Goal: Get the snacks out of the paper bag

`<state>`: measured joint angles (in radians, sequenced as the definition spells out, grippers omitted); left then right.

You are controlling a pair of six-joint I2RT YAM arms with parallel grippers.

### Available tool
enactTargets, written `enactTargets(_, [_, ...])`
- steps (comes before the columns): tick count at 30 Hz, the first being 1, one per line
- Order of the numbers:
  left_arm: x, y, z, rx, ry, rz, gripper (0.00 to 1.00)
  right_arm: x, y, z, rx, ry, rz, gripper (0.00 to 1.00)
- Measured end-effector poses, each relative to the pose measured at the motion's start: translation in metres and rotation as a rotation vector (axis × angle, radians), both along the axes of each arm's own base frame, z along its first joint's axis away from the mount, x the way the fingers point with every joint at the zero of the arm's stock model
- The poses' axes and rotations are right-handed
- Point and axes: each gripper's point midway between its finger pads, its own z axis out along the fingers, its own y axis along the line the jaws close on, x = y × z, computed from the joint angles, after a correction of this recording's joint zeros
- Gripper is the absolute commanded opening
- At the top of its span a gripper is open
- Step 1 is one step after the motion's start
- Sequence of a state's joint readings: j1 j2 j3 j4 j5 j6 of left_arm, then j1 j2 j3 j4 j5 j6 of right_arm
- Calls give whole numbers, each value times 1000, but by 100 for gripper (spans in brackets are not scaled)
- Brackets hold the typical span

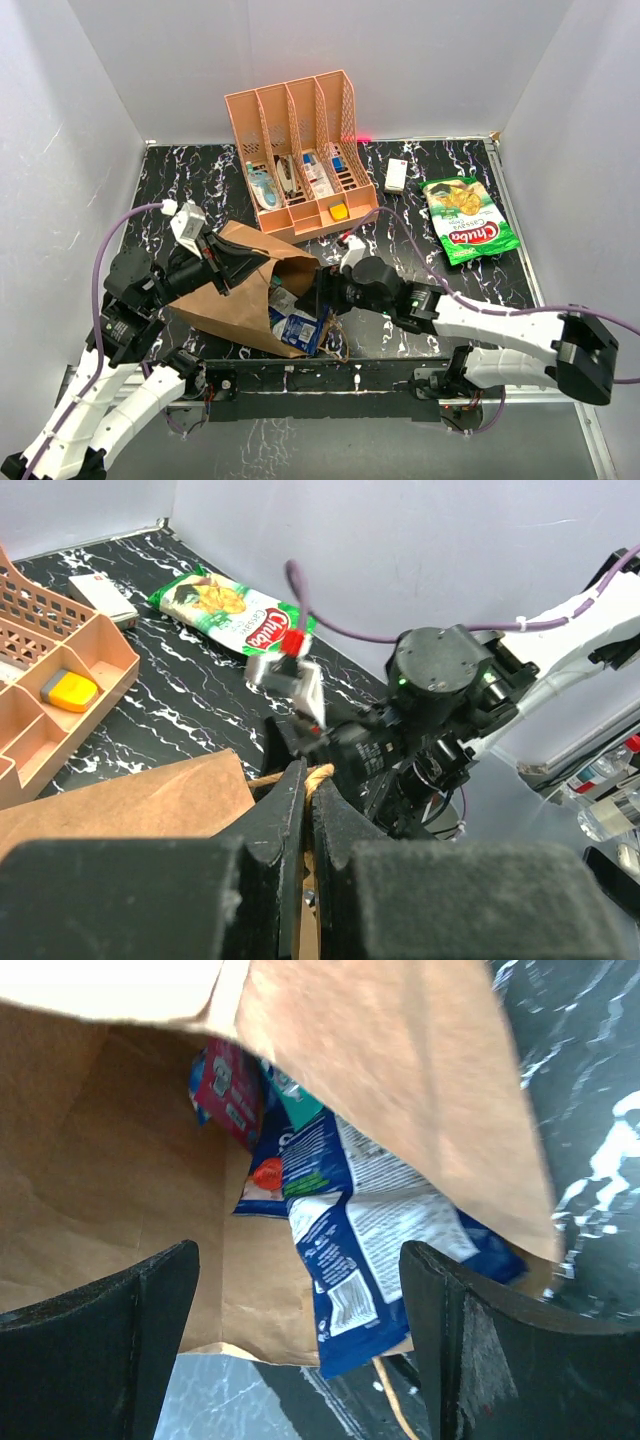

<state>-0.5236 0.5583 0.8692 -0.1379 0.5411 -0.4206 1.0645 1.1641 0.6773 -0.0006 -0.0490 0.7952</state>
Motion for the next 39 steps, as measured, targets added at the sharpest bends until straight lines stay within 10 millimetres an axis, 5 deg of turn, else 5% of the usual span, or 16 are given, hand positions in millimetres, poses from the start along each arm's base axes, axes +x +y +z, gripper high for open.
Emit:
enactTargets(5, [3, 5, 2, -2, -12, 40, 0, 10, -23, 18, -29, -113, -52, 89])
enactTargets(11, [11, 16, 4, 3, -36, 125, 0, 18, -39, 8, -110, -35, -171, 82])
enactTargets(17, [18, 25, 14, 15, -79, 193, 0, 3, -32, -12, 14, 207, -267, 70])
enactTargets(25, [22, 30, 21, 44, -124, 223, 0, -23, -13, -45, 13, 359, -266, 69])
enactTargets(39, [25, 34, 20, 50, -119, 247, 0, -4, -9, -45, 82, 339, -370, 44])
